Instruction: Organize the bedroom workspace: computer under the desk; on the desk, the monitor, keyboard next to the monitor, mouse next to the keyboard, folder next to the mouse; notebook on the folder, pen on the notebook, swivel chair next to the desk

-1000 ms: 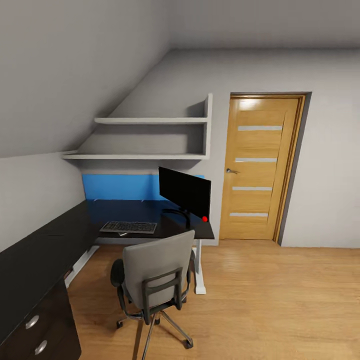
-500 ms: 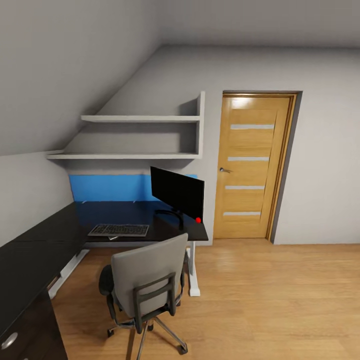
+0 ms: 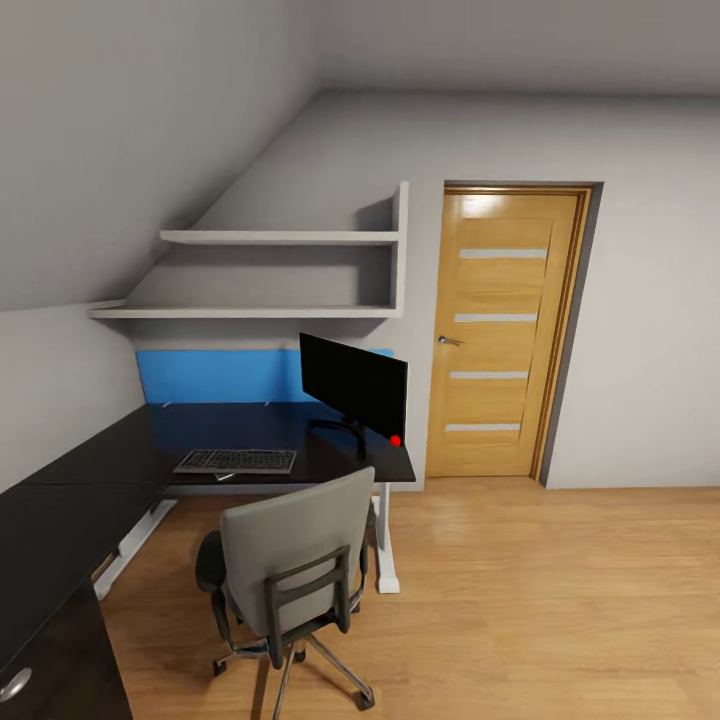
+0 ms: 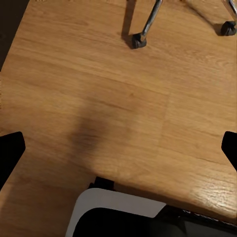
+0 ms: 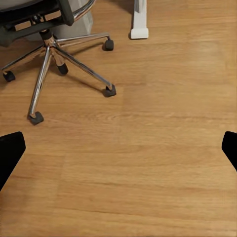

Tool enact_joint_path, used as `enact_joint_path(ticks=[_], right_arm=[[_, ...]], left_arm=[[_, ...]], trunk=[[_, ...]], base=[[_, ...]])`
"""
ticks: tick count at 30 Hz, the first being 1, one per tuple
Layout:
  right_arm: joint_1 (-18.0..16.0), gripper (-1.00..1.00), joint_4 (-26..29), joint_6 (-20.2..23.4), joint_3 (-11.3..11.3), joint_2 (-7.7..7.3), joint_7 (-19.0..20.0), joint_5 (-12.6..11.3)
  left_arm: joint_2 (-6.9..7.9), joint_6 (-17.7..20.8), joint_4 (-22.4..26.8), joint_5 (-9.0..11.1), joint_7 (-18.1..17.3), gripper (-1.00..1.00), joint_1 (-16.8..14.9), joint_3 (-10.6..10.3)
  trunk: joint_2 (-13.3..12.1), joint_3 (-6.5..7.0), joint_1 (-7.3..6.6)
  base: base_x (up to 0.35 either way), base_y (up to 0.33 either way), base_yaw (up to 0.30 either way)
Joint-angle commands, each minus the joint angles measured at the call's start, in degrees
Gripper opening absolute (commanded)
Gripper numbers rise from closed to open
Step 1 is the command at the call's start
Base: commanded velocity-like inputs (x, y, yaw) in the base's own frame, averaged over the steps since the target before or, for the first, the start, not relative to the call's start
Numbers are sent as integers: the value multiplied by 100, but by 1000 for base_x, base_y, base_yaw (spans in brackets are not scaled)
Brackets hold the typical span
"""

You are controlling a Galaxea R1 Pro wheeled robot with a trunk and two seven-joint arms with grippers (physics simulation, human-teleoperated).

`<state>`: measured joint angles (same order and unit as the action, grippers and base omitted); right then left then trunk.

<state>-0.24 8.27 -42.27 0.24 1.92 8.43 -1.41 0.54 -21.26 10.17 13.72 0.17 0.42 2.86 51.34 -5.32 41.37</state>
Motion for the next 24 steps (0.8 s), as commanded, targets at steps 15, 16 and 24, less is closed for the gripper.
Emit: enact_joint_path(ticks=[15, 16, 24], right_arm=[[-268, 100, 1562, 927, -50, 84, -1166, -961], [-353, 100, 1615, 1157, -50, 89, -1229, -1036], [-1331, 100, 1659, 3614, -71, 58, -1437, -1518]], left_arm=[[-216, 1969, 2608, -21, 740, 100, -18, 28], [-219, 2214, 2756, -21, 775, 100, -37, 27], [-207, 3278, 3213, -13, 904, 100, -488, 31]], trunk=[[5, -7, 1], [5, -7, 1], [5, -7, 1]], base=[[0, 0, 0], [0, 0, 0], [0, 0, 0]])
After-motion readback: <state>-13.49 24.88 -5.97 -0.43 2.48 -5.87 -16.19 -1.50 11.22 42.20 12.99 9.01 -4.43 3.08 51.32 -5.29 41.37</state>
